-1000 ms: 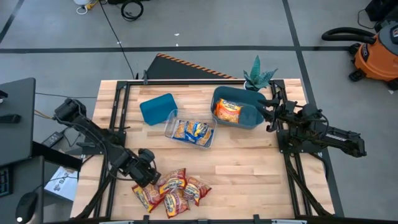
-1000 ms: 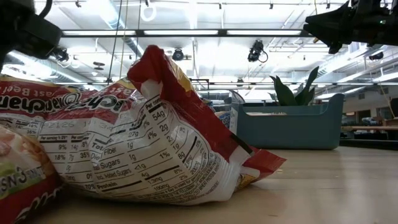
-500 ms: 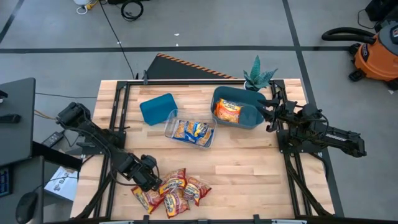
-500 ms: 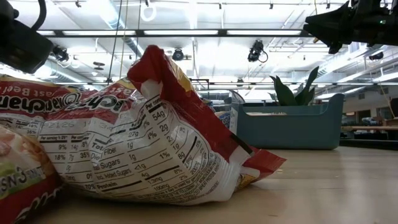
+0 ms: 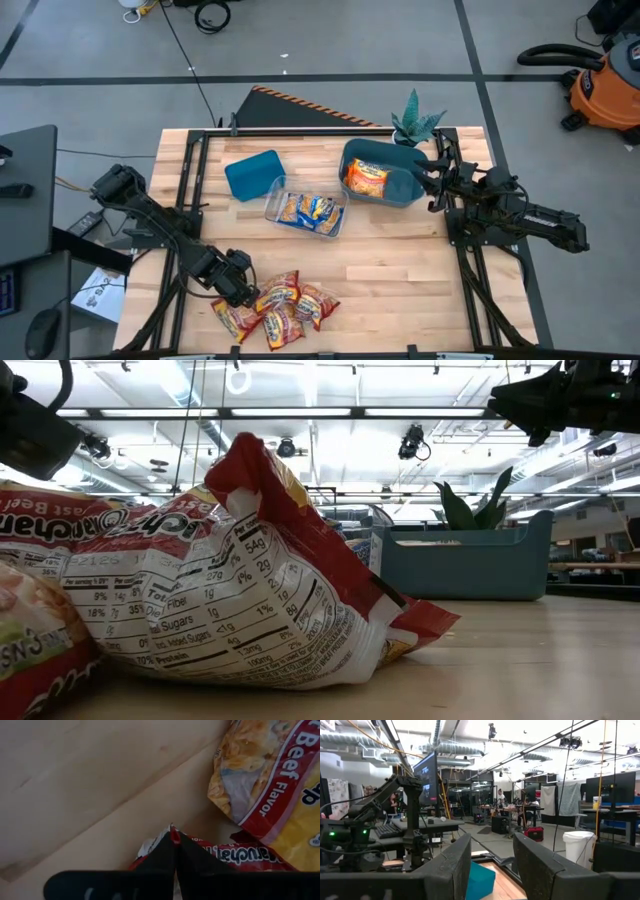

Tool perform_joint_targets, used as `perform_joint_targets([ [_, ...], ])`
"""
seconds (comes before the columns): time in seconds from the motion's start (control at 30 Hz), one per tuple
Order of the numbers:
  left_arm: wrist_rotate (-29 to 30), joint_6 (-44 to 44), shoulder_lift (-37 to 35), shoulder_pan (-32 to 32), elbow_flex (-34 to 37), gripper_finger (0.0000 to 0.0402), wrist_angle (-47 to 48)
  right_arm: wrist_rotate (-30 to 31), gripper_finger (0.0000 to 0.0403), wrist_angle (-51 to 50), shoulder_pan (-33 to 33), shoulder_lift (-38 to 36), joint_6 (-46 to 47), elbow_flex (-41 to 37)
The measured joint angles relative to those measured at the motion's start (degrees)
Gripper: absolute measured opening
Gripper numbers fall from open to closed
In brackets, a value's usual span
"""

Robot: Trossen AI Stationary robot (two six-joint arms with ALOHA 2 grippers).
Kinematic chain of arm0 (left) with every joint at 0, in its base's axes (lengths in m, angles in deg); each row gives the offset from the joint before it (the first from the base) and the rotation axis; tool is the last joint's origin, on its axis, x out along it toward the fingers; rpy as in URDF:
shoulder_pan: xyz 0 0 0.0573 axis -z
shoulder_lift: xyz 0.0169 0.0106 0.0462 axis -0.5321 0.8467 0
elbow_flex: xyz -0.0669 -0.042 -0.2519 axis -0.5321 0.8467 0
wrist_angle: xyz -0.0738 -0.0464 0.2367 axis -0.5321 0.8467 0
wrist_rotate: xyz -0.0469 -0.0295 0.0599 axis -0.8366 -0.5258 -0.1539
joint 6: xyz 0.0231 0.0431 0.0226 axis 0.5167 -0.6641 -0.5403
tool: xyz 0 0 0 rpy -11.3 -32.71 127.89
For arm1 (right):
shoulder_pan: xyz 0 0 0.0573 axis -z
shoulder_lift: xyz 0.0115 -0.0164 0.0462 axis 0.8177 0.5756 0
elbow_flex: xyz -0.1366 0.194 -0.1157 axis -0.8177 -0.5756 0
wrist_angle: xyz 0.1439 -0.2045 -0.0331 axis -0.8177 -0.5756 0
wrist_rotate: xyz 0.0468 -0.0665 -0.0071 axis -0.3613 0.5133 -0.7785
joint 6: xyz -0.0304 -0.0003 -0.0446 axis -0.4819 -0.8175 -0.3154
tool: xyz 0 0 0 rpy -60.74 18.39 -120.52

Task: Sort Maruchan noodles
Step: Put the red noodle pack into the left small blue bin

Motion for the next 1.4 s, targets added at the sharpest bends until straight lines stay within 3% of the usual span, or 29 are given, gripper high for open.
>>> perform_joint_targets([
  [0.23, -1.7, -4.6, -2.2, -2.5, -1.3, 0.0006, 2.6, 0.0, 0.0153, 0.0, 0.0, 0.0, 0.0, 0.0],
  [0.47, -0.2, -10.8, -6.2, -6.5, -8.8, 0.0006, 20.9, 0.0, 0.0153, 0.0, 0.0, 0.0, 0.0, 0.0],
  [0.87, 16.3, -23.6, -9.0, -14.7, -24.2, 0.0005, 45.3, 0.0, 0.0153, 0.0, 0.0, 0.0, 0.0, 0.0],
  [1.23, 34.7, -43.1, -9.0, -24.2, -25.8, 0.0007, 47.2, 0.0, 0.0153, 0.0, 0.0, 0.0, 0.0, 0.0],
  [1.4, 38.3, -50.0, -9.0, -31.9, -25.8, 0.0007, 47.1, 0.0, 0.0153, 0.0, 0.0, 0.0, 0.0, 0.0],
])
